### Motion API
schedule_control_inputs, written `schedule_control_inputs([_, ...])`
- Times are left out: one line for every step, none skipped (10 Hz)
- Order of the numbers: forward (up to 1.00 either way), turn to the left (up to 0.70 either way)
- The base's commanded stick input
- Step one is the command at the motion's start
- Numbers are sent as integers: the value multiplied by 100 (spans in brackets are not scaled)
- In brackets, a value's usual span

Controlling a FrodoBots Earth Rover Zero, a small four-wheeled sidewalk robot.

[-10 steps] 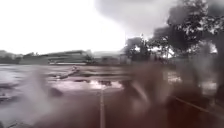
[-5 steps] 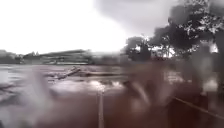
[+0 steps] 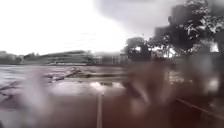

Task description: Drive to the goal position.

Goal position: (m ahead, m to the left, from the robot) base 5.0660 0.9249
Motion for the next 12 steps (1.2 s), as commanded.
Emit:
schedule_control_inputs([45,0])
schedule_control_inputs([45,0])
schedule_control_inputs([45,0])
schedule_control_inputs([45,0])
schedule_control_inputs([45,0])
schedule_control_inputs([45,0])
schedule_control_inputs([45,0])
schedule_control_inputs([45,0])
schedule_control_inputs([45,0])
schedule_control_inputs([45,0])
schedule_control_inputs([45,0])
schedule_control_inputs([45,0])
